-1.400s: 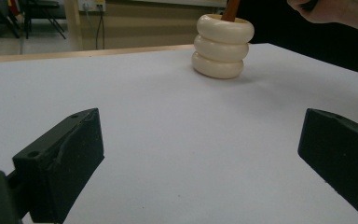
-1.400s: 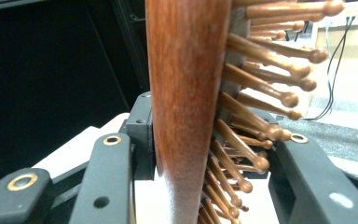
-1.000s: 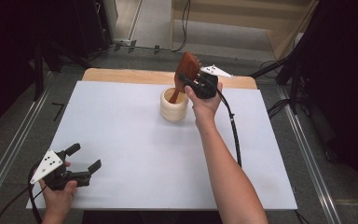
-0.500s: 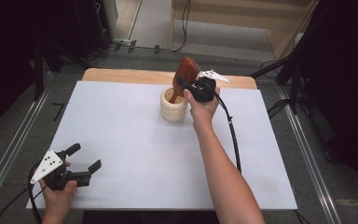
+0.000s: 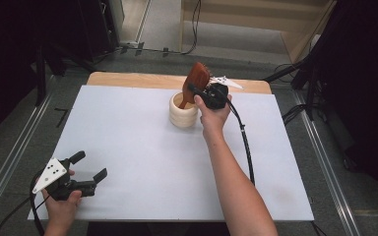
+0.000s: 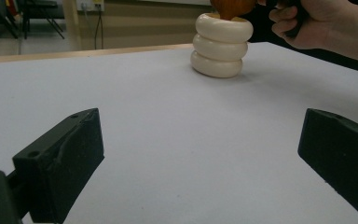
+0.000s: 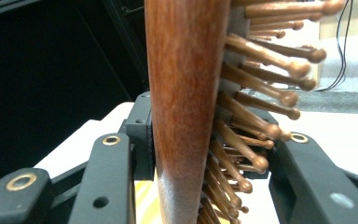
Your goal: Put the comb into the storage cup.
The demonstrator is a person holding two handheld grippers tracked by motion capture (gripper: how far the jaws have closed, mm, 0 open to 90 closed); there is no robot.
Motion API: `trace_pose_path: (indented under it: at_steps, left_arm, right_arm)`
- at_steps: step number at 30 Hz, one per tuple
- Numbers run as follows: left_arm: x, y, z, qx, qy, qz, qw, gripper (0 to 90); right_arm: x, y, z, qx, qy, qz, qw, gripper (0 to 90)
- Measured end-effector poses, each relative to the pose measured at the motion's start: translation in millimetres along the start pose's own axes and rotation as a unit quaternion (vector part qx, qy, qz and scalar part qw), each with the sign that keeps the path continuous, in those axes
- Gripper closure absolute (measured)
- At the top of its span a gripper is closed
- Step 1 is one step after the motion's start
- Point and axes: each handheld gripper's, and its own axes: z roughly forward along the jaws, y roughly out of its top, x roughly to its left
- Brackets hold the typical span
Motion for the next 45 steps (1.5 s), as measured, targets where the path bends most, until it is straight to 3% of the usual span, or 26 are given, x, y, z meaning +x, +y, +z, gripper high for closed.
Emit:
trace_pose_path:
  at_steps: [10, 24, 34, 45]
  left_arm:
    - [-0.5, -0.2, 0.6, 0.001, -0.001, 0.002, 1.0, 0.4]
    - [-1.8, -0.1, 1.6, 0.004, 0.0, 0.008, 1.0, 0.4]
    - [-2.2, -0.3, 2.0, 0.005, 0.002, 0.009, 0.9999, 0.4]
    - [-2.3, -0.3, 2.0, 0.005, 0.001, 0.01, 0.9999, 0.4]
  right_arm:
    - [-10.7, -2.8, -2.0, -0.002, -0.001, 0.025, 0.9997, 51.6]
    - [-15.6, -4.0, -6.4, 0.008, -0.026, 0.015, 0.9995, 40.0]
    - [-21.2, -4.3, -11.0, 0.018, -0.018, 0.002, 0.9997, 32.3]
    - [-20.1, -3.5, -13.0, 0.025, -0.016, -0.017, 0.9994, 9.7]
